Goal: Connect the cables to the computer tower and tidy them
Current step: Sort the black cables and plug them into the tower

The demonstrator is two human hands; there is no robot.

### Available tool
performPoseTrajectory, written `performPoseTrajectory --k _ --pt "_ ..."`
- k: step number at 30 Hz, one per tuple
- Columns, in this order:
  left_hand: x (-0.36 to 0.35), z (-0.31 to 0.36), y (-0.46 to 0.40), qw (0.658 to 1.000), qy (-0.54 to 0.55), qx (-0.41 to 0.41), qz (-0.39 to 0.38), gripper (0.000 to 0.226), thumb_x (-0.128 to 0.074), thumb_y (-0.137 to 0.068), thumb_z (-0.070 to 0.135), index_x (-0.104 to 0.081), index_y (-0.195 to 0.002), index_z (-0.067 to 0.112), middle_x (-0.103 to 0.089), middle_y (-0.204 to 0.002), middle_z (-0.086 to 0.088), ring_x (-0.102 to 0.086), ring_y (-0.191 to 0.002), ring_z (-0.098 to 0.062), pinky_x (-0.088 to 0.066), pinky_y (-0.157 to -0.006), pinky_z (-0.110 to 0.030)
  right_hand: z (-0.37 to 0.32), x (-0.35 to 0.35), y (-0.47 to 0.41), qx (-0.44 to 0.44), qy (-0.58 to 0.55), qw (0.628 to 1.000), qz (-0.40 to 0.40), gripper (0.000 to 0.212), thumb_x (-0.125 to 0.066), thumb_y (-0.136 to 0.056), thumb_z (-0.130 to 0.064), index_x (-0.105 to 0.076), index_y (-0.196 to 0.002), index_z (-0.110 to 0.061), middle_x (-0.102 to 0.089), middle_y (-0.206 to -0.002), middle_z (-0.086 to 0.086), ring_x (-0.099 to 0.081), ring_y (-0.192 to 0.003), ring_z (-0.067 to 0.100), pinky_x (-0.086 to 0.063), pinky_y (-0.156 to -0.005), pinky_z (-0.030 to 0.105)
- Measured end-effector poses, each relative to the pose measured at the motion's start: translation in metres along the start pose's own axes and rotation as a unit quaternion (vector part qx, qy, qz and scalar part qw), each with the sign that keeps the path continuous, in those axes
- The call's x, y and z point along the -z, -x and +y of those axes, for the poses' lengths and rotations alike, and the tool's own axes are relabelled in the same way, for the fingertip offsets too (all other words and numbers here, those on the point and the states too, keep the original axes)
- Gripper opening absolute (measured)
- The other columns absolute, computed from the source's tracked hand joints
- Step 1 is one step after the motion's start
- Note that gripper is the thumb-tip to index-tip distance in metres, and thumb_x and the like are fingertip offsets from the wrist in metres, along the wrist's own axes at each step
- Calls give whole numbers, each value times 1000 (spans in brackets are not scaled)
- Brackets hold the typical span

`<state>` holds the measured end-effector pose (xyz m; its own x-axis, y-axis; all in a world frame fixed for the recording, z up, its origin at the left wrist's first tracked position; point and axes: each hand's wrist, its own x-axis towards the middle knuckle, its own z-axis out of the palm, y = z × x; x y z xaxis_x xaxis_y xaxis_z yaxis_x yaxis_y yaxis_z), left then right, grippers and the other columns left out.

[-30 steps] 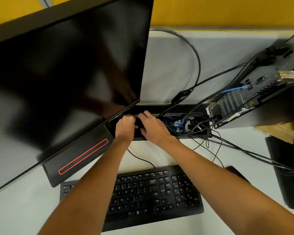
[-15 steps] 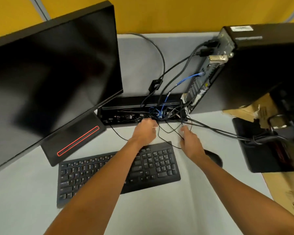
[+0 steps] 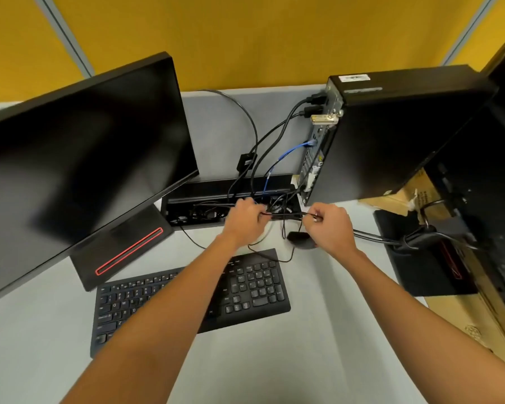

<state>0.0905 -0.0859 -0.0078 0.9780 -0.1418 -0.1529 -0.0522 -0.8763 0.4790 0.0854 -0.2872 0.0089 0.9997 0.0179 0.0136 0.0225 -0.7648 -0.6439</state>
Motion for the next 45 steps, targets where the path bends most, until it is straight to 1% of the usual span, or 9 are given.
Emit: performPoseTrajectory --k 10,15,19,22,28,31,34,39,45 --pt "57 24 0 993 5 -18 113 54 -54 -92 33 -31 -46 17 -48 -56 -8 -45 -53 -24 -34 -57 -28 -8 -3 -8 63 36 993 -93 7 -56 -90 -26 -57 -95 -30 -56 -66 -8 -53 -64 14 -38 -57 27" --pt "77 52 -4 983 63 -104 136 49 -53 -89 21 -28 -47 20 -33 -46 3 -32 -45 -16 -38 -61 -27 -42 4 -21 105 -134 980 -106 66 -71 -78 -16 -36 -130 -39 -59 -90 -7 -56 -65 8 -48 -64 27" --pt "109 71 -3 942 142 -200 229 41 -60 -83 10 -33 -54 22 -39 -54 6 -39 -52 -14 -37 -55 -30 -51 5 -29 69 -156 969 -176 9 -58 -94 -21 -63 -101 -20 -67 -89 5 -61 -65 14 -52 -64 26" --pt "128 80 -2 908 171 -236 302 25 -65 -83 11 -47 -68 18 -47 -59 0 -45 -55 -15 -40 -56 -32 -47 -1 -28 27 -168 966 -193 25 -44 -100 -13 -58 -82 -4 -63 -74 13 -59 -57 14 -53 -63 35" --pt "116 51 -8 972 173 -122 98 70 -71 -81 17 -34 -140 18 -55 -107 -4 -56 -92 -13 -46 -78 -24 -76 26 -41 68 -142 982 -102 20 -37 -88 6 -54 -80 2 -64 -62 18 -49 -45 2 -39 -52 11" --pt "93 37 -7 977 193 -75 -58 52 -69 -82 16 -49 -130 15 -59 -121 -3 -56 -113 -15 -46 -99 -32 -98 43 -49 114 -173 976 -73 26 -42 -100 -11 -60 -82 -3 -64 -59 5 -52 -49 -4 -37 -57 6" --pt "83 35 1 972 178 -50 -143 15 -52 -96 17 -63 -103 10 -68 -84 -4 -65 -90 -16 -49 -94 -40 -100 50 -57 114 -174 978 -16 29 -45 -100 -22 -63 -82 -9 -65 -58 2 -52 -50 -2 -40 -60 16" --pt "121 39 11 978 192 -57 51 29 -38 -101 13 -64 -89 6 -42 -57 8 -41 -47 1 -36 -53 -20 -67 48 -53 12 -16 1000 -19 40 -46 -95 -50 -63 -91 -15 -68 -70 -1 -61 -78 17 -45 -74 31" --pt "193 85 13 897 373 -96 216 20 -45 -98 7 -64 -93 3 -48 -41 21 -42 -41 9 -28 -47 -7 -44 17 -40 -11 -36 990 -133 33 -68 -80 -53 -65 -92 -22 -66 -80 2 -63 -83 17 -46 -73 28"
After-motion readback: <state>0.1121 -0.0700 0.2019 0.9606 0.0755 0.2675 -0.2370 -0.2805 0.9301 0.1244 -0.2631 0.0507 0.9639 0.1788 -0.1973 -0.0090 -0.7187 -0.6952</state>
